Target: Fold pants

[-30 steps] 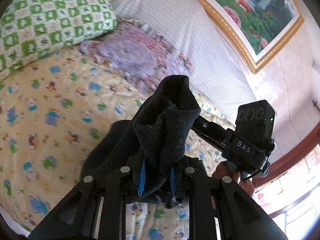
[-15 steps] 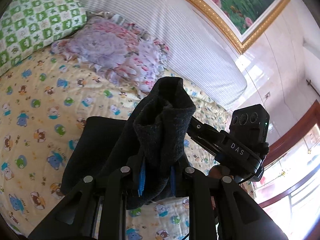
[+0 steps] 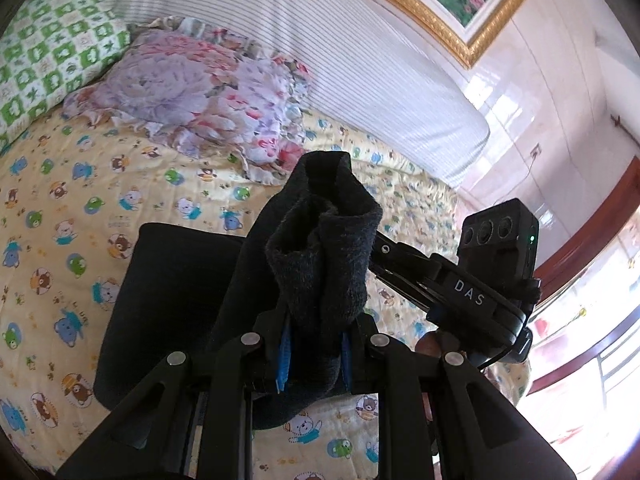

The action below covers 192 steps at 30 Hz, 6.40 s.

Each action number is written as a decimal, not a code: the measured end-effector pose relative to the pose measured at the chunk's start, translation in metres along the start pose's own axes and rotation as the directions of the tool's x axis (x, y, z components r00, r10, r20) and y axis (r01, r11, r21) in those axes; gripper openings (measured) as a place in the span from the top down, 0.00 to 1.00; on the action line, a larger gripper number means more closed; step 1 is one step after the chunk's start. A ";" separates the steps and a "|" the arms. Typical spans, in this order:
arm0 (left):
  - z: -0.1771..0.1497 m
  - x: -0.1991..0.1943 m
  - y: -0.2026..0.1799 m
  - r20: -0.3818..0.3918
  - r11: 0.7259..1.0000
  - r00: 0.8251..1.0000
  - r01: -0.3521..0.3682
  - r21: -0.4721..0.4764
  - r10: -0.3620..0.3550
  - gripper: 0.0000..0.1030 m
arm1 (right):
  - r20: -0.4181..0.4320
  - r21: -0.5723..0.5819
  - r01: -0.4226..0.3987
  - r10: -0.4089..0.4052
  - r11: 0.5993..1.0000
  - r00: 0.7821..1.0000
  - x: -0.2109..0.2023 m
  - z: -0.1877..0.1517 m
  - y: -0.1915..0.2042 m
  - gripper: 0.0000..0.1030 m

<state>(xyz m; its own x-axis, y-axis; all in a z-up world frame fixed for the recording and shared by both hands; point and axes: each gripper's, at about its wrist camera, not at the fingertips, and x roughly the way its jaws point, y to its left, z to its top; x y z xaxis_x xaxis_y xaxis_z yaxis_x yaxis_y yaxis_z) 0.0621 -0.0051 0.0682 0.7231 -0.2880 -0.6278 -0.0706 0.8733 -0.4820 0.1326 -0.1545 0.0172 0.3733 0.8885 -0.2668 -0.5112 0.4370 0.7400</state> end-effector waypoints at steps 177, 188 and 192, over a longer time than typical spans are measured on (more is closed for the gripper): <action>0.055 0.017 0.191 0.064 0.967 0.971 -0.219 -0.130 0.229 0.62 | -0.037 0.058 0.308 -0.306 0.950 0.951 0.093 -0.011 -0.021 0.49; 0.048 0.022 0.200 0.065 0.954 0.956 -0.276 -0.113 0.285 0.31 | -0.062 -0.042 0.500 -0.501 0.865 0.863 0.092 -0.016 -0.028 0.43; 0.045 0.028 0.211 0.047 0.956 0.962 -0.262 -0.133 0.270 0.28 | -0.076 -0.032 0.506 -0.506 0.862 0.859 0.093 -0.017 -0.037 0.41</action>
<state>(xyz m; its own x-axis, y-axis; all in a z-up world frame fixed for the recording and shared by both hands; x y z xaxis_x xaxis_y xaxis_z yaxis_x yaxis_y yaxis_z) 0.0978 0.1885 -0.0235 0.7085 -0.0229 -0.7053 -0.3480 0.8581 -0.3775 0.1730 -0.0855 -0.0452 0.5210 0.5525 -0.6507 -0.2771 0.8305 0.4833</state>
